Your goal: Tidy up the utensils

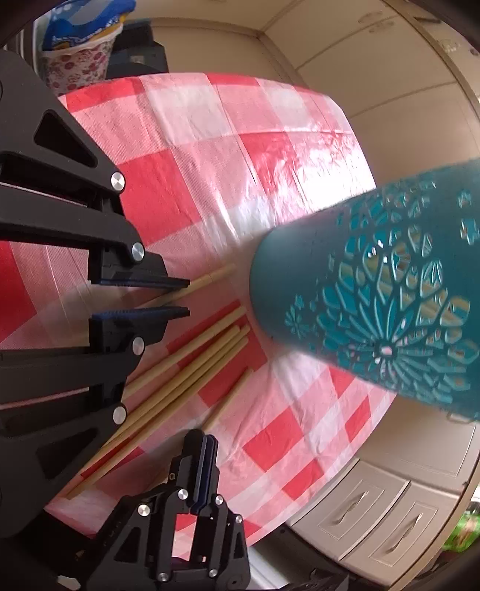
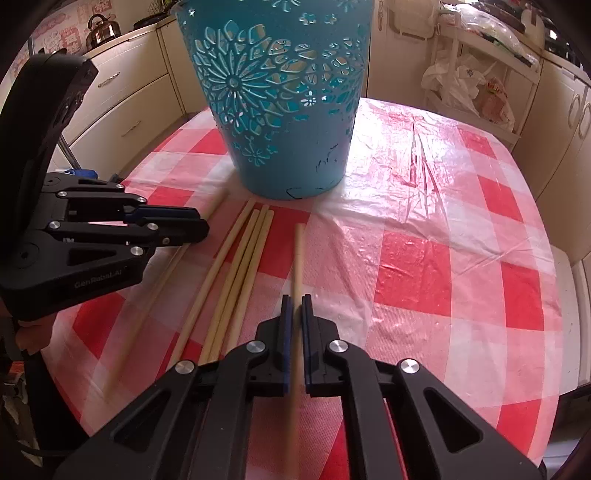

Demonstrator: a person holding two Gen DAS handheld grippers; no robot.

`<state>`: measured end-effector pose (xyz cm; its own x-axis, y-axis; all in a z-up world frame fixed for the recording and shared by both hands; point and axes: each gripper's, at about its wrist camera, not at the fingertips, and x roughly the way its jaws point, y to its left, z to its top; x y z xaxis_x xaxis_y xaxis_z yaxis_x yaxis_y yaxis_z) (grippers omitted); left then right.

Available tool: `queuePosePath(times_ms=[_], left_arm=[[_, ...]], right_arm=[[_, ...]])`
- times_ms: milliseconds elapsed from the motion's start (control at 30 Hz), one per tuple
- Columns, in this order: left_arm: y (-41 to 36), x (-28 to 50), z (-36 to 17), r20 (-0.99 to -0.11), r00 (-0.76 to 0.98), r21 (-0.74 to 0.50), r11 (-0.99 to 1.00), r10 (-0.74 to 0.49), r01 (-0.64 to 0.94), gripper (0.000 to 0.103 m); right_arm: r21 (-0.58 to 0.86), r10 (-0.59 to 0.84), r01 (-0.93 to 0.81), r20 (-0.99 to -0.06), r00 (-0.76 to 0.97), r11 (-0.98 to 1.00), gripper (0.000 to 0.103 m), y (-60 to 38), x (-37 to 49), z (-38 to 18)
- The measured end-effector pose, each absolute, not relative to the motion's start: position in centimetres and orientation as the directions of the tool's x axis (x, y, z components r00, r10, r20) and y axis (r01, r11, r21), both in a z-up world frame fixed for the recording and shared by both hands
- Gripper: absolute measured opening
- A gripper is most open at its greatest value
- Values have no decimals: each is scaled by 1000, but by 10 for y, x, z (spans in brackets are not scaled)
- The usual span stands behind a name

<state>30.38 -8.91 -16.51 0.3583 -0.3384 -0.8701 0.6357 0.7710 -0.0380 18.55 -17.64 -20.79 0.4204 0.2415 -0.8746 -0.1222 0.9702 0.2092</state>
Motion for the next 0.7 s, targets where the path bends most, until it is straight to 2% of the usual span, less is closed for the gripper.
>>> queuePosePath(times_ms=[100, 167, 200, 233, 300, 333, 367, 400, 433, 500, 700], left_arm=[[-95, 296, -164, -875, 347, -4, 722, -337, 691, 7], [-97, 294, -163, -879, 378, 57, 722, -291, 689, 9], [-99, 293, -163, -879, 391, 79, 726, -273, 683, 18], [-100, 294, -163, -877, 406, 96, 734, -256, 672, 34], [-103, 295, -165, -876, 416, 104, 745, -246, 659, 44], [-104, 295, -165, -869, 427, 109, 747, -249, 656, 42], [-105, 294, -166, -868, 424, 100, 745, -258, 659, 35], [-106, 293, -165, -873, 395, 60, 739, -287, 671, 9], [-108, 291, -164, -872, 402, 69, 741, -281, 668, 5], [-109, 285, -162, -856, 445, 114, 743, -264, 660, 5], [-65, 281, -117, -761, 533, -22, 836, -370, 548, 5]], right_arm=[[211, 249, -137, -880, 405, 968, 6, -178, 183, -206], [203, 241, -135, -882, 404, 970, 6, -180, 185, -206], [198, 238, -138, -883, 406, 970, 6, -179, 187, -207], [192, 232, -137, -882, 409, 972, 6, -179, 188, -207], [183, 226, -139, -880, 418, 973, 6, -177, 190, -208], [177, 222, -144, -879, 422, 974, 6, -177, 190, -209], [167, 217, -153, -878, 426, 974, 6, -176, 190, -209], [161, 215, -159, -878, 428, 974, 6, -175, 190, -209], [164, 218, -158, -877, 428, 974, 5, -176, 189, -208], [180, 222, -136, -873, 434, 974, 5, -180, 186, -208], [403, 315, 30, -757, 573, 915, 5, -221, 162, -204]])
